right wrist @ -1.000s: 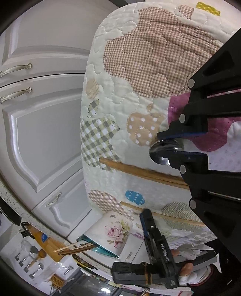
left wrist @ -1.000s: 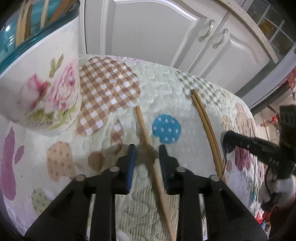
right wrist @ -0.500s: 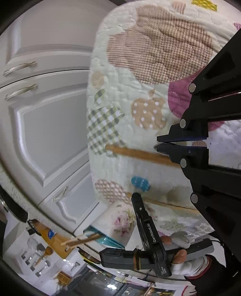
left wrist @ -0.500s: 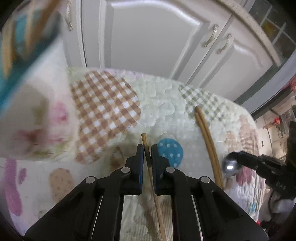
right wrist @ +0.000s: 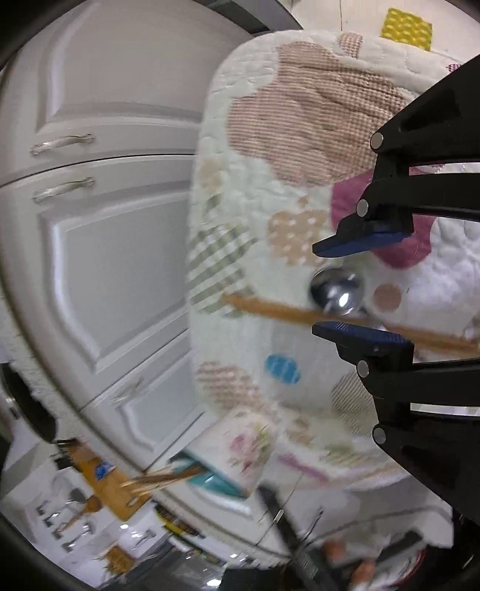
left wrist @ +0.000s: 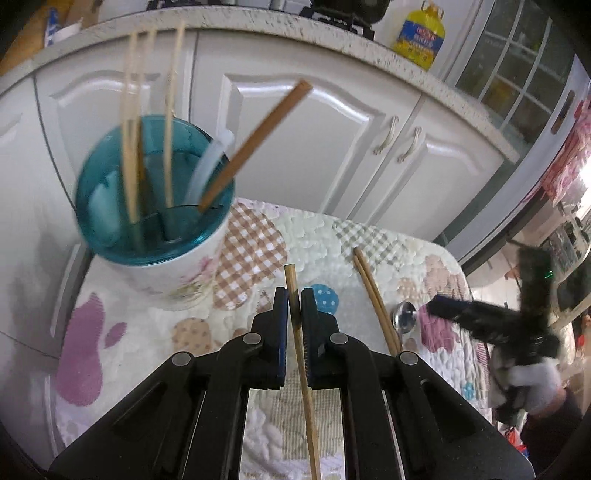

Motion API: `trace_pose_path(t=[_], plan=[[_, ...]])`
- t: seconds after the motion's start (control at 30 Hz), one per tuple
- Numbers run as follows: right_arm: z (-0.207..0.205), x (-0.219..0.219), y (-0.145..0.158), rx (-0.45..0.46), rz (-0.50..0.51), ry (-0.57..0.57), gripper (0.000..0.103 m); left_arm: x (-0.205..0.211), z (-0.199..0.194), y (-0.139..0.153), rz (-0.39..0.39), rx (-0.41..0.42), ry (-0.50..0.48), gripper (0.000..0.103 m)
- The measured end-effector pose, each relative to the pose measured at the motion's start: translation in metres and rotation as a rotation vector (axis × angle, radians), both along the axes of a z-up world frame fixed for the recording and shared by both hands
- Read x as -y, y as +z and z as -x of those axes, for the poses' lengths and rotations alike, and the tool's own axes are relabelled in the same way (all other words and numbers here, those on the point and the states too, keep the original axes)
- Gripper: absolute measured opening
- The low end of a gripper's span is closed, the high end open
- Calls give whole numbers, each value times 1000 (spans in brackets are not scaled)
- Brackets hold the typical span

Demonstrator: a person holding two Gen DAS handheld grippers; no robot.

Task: Organize utensils
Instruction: 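Lift the chopstick and steel spoon toward the utensil holder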

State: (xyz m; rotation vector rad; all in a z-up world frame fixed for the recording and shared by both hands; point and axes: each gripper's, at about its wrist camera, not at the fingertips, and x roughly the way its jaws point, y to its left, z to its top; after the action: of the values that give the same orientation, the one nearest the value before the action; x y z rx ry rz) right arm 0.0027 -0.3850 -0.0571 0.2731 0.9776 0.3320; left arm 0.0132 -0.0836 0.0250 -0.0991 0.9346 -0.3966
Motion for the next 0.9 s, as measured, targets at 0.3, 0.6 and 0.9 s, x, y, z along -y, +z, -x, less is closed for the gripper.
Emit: trace_pose_path(t=[0.3, 0.6, 0.9], plan=[[0, -12, -16, -16, 8, 36, 4, -16, 17, 16, 19, 24, 35, 6], [30, -12, 38, 89, 25, 45, 3, -35, 35, 40, 52, 75, 45, 5], [40, -34, 82, 178, 22, 78, 3, -69, 50, 83, 74, 168, 84, 5]])
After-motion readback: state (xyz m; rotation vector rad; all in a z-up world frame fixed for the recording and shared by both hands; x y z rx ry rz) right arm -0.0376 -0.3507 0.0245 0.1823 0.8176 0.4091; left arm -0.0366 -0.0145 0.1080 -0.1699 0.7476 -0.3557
